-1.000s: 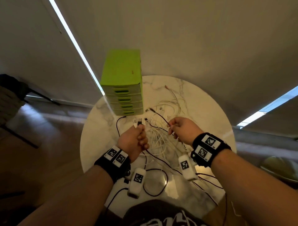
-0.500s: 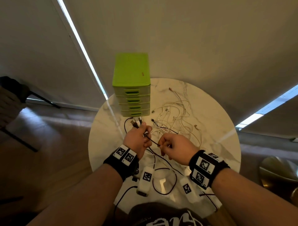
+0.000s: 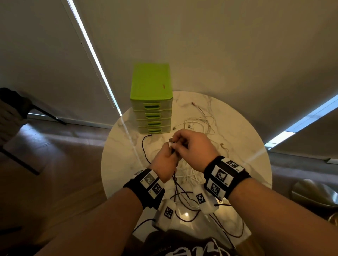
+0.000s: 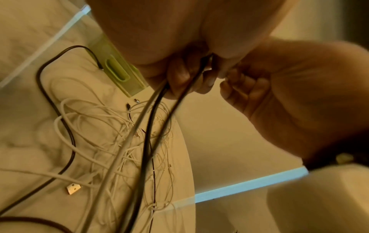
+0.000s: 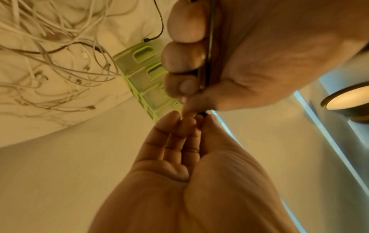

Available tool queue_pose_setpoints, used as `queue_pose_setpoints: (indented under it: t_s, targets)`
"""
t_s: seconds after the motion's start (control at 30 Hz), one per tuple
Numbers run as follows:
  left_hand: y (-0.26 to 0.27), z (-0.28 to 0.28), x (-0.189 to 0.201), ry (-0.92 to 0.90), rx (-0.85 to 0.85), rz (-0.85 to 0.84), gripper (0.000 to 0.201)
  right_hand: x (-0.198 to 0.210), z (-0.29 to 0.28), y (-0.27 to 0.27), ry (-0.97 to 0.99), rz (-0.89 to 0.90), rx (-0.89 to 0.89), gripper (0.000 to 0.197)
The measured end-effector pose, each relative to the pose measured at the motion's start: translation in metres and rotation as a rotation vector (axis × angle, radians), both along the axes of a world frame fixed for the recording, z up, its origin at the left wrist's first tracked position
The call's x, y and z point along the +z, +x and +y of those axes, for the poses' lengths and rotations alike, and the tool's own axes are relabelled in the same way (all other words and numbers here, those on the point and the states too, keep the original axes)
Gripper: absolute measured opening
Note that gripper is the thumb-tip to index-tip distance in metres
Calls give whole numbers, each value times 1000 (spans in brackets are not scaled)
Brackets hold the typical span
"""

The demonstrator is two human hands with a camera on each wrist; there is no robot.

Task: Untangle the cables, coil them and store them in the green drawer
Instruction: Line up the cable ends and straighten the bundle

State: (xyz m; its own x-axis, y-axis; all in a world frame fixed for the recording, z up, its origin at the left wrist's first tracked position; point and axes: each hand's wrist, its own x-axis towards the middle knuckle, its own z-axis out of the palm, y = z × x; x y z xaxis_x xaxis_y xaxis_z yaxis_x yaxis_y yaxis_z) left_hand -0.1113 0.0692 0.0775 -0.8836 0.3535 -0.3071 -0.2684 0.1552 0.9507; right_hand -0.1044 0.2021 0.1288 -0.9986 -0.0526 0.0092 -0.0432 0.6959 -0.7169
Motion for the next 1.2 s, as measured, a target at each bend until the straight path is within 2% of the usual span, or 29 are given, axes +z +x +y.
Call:
queue_pose_setpoints:
  t_s: [0.13, 0.23, 0.3, 0.43, 0.5, 0.57, 0.63, 0.7, 0.77, 0.83, 0.93, 1.03, 1.07, 1.13, 1.2]
  targets:
    - [1, -3, -4, 131, -9, -124, 24, -1, 5, 2, -90, 21, -68, 11]
    - [2, -1, -1, 197, -3, -177, 10, 0, 3, -1, -85, 42, -37, 10]
    - [1, -1, -1, 256, 10, -238, 10, 0, 5, -4, -71, 57, -33, 10]
    - [1, -1, -5, 278, 107, -199, 21, -3, 7, -3, -120, 86, -65, 13]
    - [-2, 1, 0, 330, 260, -206, 20, -9, 6, 6, -220, 17, -91, 22]
    - [-11, 1, 5, 471, 419, -289, 18, -20, 6, 20, -273, -120, -57, 31]
    - [-22, -3, 8, 617, 520, -356, 22, -37, 9, 37, -175, -258, 74, 40]
    - [-30, -10, 9, 683, 581, -384, 27, -54, 11, 54, 28, -335, 230, 46]
    - [-33, -15, 10, 721, 585, -397, 31, -69, 12, 66, 188, -355, 289, 42]
    - [-31, -19, 10, 760, 550, -420, 34, -80, 14, 70, 224, -323, 251, 31]
    - [-25, -22, 12, 809, 447, -456, 36, -78, 13, 65, 96, -345, 212, 18]
    - [-27, -24, 16, 839, 426, -450, 39, -65, 7, 61, -136, -582, 264, 13]
    - [-31, -26, 19, 851, 447, -442, 40, -63, 8, 63, -128, -628, 278, 16]
    - [-42, -37, 23, 872, 512, -415, 41, -69, 23, 68, 8, -646, 298, 21]
    - [-54, -55, 24, 881, 571, -380, 40, -78, 50, 75, 130, -681, 242, 26]
